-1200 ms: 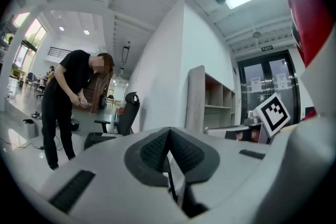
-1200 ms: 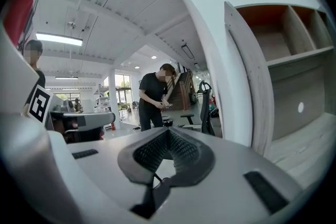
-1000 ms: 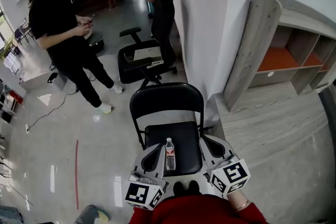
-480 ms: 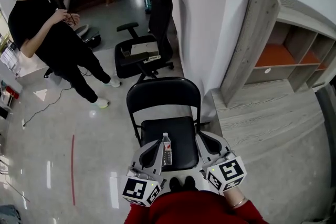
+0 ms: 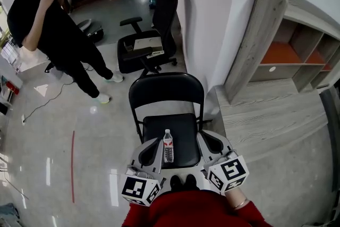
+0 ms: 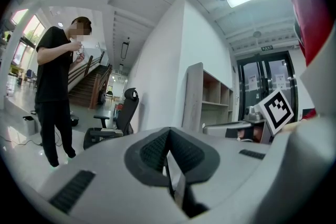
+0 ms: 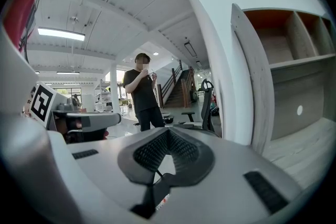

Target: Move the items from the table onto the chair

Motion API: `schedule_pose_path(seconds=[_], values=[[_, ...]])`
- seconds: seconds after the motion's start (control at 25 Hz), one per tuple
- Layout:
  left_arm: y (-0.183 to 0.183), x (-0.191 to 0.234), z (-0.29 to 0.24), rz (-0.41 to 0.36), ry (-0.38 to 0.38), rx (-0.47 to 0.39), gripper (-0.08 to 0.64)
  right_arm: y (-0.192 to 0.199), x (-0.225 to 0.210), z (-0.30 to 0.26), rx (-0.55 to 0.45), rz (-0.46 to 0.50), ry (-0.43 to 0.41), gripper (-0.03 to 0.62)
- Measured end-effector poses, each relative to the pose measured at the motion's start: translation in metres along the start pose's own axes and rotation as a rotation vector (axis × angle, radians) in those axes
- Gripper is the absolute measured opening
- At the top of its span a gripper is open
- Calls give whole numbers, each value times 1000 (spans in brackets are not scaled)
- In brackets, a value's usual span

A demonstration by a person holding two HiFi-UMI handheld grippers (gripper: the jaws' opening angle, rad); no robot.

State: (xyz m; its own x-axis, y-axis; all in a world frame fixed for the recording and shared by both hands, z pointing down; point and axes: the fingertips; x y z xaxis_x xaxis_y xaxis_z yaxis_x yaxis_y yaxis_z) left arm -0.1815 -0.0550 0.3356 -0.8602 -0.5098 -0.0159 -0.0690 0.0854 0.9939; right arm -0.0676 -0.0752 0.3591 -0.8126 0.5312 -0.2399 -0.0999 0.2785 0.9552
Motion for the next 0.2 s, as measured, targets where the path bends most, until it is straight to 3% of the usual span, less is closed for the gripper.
schedule_pose_path(seconds=[0.2], values=[[-1,0,-2,-2,4,-2,8,-1,-1,-1,-3,-2,6,11]])
Point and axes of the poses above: the fingertips, and each gripper's own axes: z backward along the fingers, x to its left, y out of its underside, and after that the axes turned 5 degrees about -z, right-handed
